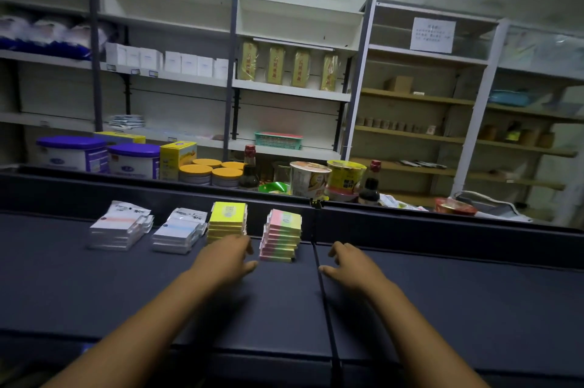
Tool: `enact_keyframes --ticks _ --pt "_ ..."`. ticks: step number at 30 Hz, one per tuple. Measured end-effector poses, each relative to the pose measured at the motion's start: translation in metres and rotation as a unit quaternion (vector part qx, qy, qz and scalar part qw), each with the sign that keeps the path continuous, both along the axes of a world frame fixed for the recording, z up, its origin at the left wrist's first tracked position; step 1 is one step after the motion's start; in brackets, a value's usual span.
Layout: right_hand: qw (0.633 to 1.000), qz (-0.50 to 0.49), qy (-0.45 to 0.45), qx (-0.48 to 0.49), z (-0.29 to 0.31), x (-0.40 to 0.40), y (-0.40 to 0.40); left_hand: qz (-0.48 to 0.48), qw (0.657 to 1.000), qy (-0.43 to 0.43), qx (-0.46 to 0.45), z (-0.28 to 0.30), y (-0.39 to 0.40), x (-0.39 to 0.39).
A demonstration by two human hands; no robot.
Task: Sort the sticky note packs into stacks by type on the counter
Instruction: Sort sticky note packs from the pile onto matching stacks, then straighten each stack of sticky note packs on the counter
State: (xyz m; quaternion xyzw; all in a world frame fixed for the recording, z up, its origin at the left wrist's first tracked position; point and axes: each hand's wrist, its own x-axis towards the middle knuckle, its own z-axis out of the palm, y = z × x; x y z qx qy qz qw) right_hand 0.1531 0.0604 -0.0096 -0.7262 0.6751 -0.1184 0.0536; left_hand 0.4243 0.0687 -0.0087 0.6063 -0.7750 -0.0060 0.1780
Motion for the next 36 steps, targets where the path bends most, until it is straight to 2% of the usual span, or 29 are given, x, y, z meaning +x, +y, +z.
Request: enact_keyframes --ticks 7,17,25,36 --pt "1.000 -0.010 0.015 0.019 0.013 0.011 0.063 0.052 0.998 -0.022 0.038 0.022 0.059 0.025" --pt "0.999 0.024 0.044 0.007 0.049 0.079 0.091 0.106 0.992 -0.065 0.027 0.049 0.097 0.084" --pt "0.998 0.043 0.038 0.003 0.042 0.169 0.062 0.134 0.989 -0.052 0.038 0.043 0.076 0.176" --pt "0.996 0.073 0.049 0.008 0.033 0.338 -0.028 0.158 0.985 -0.022 0.069 0.030 -0.010 0.322"
